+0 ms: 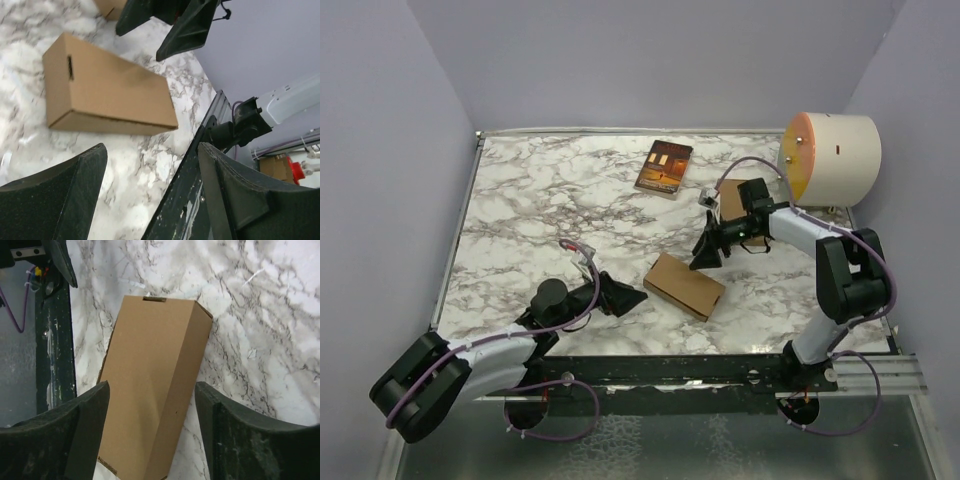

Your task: Fold the paper box

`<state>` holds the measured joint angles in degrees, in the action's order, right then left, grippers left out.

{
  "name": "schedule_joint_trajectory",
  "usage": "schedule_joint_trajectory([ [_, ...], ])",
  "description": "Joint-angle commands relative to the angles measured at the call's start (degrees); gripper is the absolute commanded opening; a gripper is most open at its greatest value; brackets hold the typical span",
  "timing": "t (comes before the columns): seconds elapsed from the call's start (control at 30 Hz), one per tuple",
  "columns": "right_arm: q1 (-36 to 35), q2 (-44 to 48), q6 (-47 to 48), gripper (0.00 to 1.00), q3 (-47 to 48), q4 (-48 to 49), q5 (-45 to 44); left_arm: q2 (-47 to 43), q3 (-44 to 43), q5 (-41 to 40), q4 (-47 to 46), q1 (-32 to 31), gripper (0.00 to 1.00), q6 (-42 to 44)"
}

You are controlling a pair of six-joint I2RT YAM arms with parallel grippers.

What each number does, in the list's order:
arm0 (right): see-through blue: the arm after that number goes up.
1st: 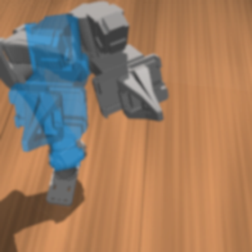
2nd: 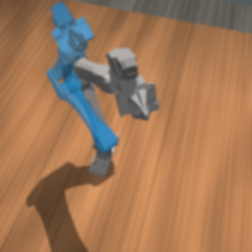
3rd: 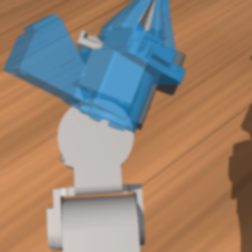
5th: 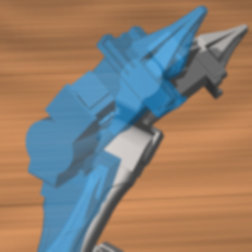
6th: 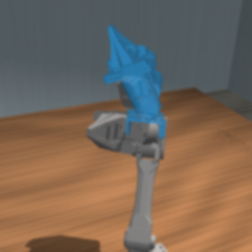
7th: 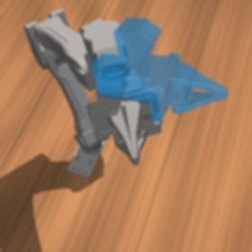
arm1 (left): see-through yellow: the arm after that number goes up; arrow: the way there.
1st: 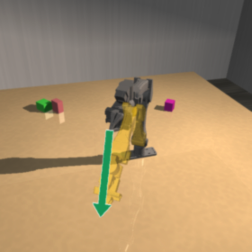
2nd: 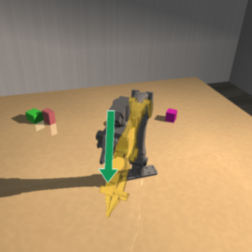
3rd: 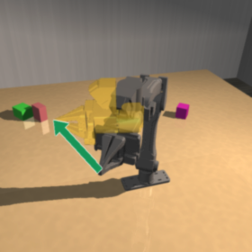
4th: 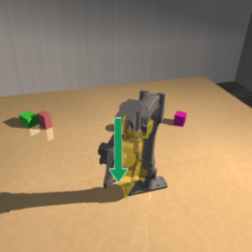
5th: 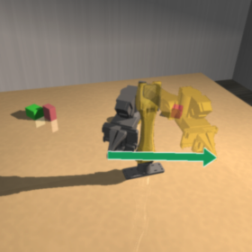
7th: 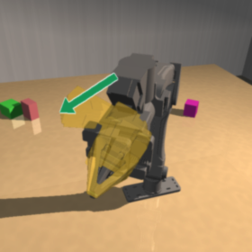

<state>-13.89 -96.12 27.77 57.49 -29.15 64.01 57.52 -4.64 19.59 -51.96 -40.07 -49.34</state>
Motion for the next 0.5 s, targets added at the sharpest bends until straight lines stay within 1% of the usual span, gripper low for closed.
schedule_joint_trajectory([
  [0.0,-0.6,-5.2,-1.1,0.65,2.3,-4.2,-2.6,-2.1,4.1,-4.3,-6.1,0.3,0.77,-5.4],
  [0.1,-1.1,-7.8,-0.5,0.6,3.2,-5.5,-2.1,-2.6,4.2,-6.1,-4.5,0.3,0.78,-5.2],
  [0.2,-1.5,-8.9,-0.8,0.59,3.5,-5.8,-2.4,-1.7,4.2,-6.8,-4.5,0.3,0.79,-5.3],
  [0.3,-1.5,-10.2,-1.4,0.53,3.9,-5.9,-2.2,0.3,4.6,-7.2,-6.1,0.3,0.8,-6.6],
  [0.4,-1.5,-11.8,-1.7,0.37,4.6,-6.5,-1.9,2.9,4.9,-7.3,-8.6,0.3,0.81,-8.2],
  [0.47,-1.4,-12.5,-2.0,0.31,5.0,-6.8,-1.8,4.6,5.0,-7.5,-9.7,0.3,0.84,-8.9],
])
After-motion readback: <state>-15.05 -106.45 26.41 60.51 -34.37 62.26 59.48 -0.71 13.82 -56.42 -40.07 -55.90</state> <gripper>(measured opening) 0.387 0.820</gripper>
